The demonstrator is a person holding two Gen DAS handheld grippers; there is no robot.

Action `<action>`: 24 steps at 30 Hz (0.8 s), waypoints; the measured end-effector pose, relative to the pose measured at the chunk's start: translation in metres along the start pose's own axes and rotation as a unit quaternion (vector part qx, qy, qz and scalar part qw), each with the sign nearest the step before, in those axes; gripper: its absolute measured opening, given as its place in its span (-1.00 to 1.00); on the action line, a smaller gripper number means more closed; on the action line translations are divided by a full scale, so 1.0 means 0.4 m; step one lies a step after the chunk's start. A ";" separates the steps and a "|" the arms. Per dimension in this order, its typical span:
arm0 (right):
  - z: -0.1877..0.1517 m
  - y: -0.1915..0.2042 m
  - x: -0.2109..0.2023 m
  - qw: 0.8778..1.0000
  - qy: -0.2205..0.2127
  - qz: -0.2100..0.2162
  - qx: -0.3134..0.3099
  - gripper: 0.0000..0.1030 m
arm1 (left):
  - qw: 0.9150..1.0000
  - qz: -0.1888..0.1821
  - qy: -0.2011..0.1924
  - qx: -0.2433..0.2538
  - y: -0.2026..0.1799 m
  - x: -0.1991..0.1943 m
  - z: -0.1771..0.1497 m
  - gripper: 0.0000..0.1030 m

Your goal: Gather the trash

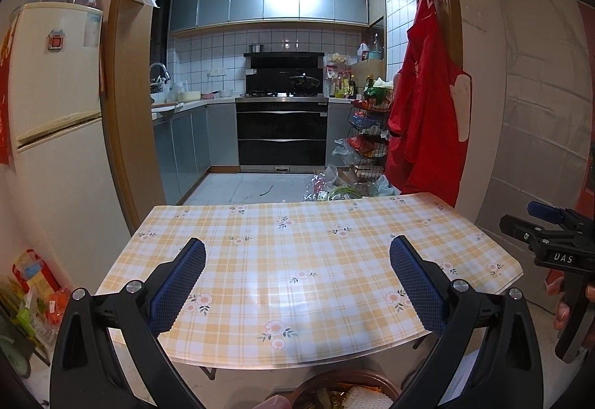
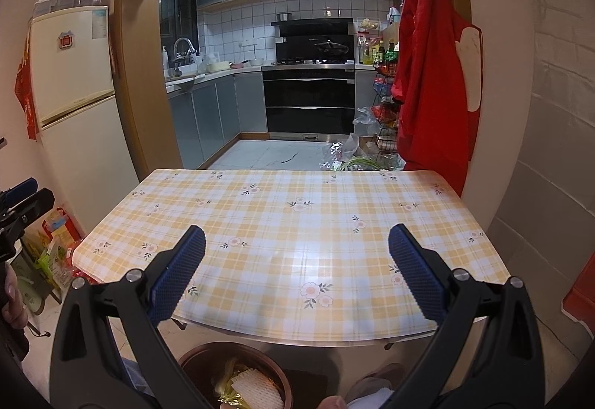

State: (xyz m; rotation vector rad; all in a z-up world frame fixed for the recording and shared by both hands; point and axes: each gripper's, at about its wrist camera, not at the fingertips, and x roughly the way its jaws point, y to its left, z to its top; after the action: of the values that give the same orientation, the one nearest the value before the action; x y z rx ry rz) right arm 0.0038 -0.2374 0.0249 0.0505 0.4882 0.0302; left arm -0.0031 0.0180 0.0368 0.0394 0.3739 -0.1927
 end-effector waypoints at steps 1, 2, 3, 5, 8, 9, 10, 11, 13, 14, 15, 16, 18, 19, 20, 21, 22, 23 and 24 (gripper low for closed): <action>0.000 0.001 0.000 1.000 0.000 0.000 -0.001 0.89 | 1.000 0.002 0.000 0.001 -0.001 0.001 0.000 0.89; 0.000 0.002 -0.001 1.000 0.000 0.000 -0.002 0.89 | 1.000 0.005 0.001 0.002 -0.002 0.002 0.000 0.89; 0.000 0.003 -0.002 1.000 0.000 0.000 -0.003 0.89 | 1.000 0.007 0.001 0.003 -0.003 0.004 -0.001 0.89; -0.001 0.004 -0.001 1.000 0.000 0.001 -0.003 0.89 | 1.000 0.010 0.002 0.004 -0.002 0.003 -0.003 0.89; -0.002 0.011 -0.001 1.000 0.001 -0.002 -0.005 0.89 | 1.000 0.013 0.002 0.005 -0.001 0.003 -0.005 0.89; -0.003 0.014 0.000 1.000 0.001 -0.003 -0.007 0.89 | 1.000 0.014 0.001 0.007 -0.001 0.003 -0.006 0.89; -0.004 0.015 0.000 1.000 0.002 -0.002 -0.008 0.89 | 1.000 0.015 0.000 0.008 -0.001 0.002 -0.007 0.89; -0.005 0.017 0.001 1.000 0.002 -0.001 -0.009 0.89 | 1.000 0.017 -0.001 0.010 -0.002 0.001 -0.008 0.89; -0.006 0.019 0.002 1.000 0.002 -0.001 -0.010 0.89 | 1.000 0.019 -0.001 0.013 -0.003 0.003 -0.008 0.89; -0.006 0.019 0.002 1.000 0.002 -0.001 -0.010 0.89 | 1.000 0.020 -0.001 0.014 -0.004 0.004 -0.009 0.89; -0.007 0.021 0.002 1.000 0.003 -0.002 -0.010 0.89 | 1.000 0.020 -0.001 0.015 -0.005 0.003 -0.010 0.89; -0.006 0.020 0.002 1.000 0.003 -0.002 -0.010 0.89 | 1.000 0.021 -0.001 0.016 -0.005 0.004 -0.011 0.89; -0.007 0.021 0.002 1.000 0.002 -0.002 -0.010 0.89 | 1.000 0.023 -0.001 0.017 -0.006 0.004 -0.012 0.89; -0.007 0.020 0.002 1.000 0.002 -0.003 -0.010 0.89 | 1.000 0.024 -0.001 0.018 -0.005 0.003 -0.013 0.89; -0.009 0.021 0.002 1.000 0.002 -0.003 -0.010 0.89 | 1.000 0.024 -0.001 0.019 -0.005 0.004 -0.012 0.89; -0.010 0.021 0.002 1.000 0.002 -0.003 -0.010 0.89 | 1.000 0.025 -0.002 0.019 -0.004 0.005 -0.011 0.89; -0.008 0.021 0.003 1.000 0.002 -0.003 -0.010 0.89 | 0.999 0.026 -0.002 0.020 -0.003 0.004 -0.012 0.89; -0.009 0.022 0.003 1.000 0.002 -0.003 -0.010 0.89 | 0.999 0.027 -0.002 0.021 -0.003 0.004 -0.012 0.89; -0.010 0.022 0.003 1.000 0.002 -0.004 -0.011 0.89 | 0.999 0.028 -0.002 0.021 -0.003 0.003 -0.012 0.89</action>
State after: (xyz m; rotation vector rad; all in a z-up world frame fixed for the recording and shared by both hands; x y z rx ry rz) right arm 0.0029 -0.2283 0.0214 0.0276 0.4919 0.0276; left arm -0.0038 0.0169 0.0319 0.0900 0.3648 -0.1452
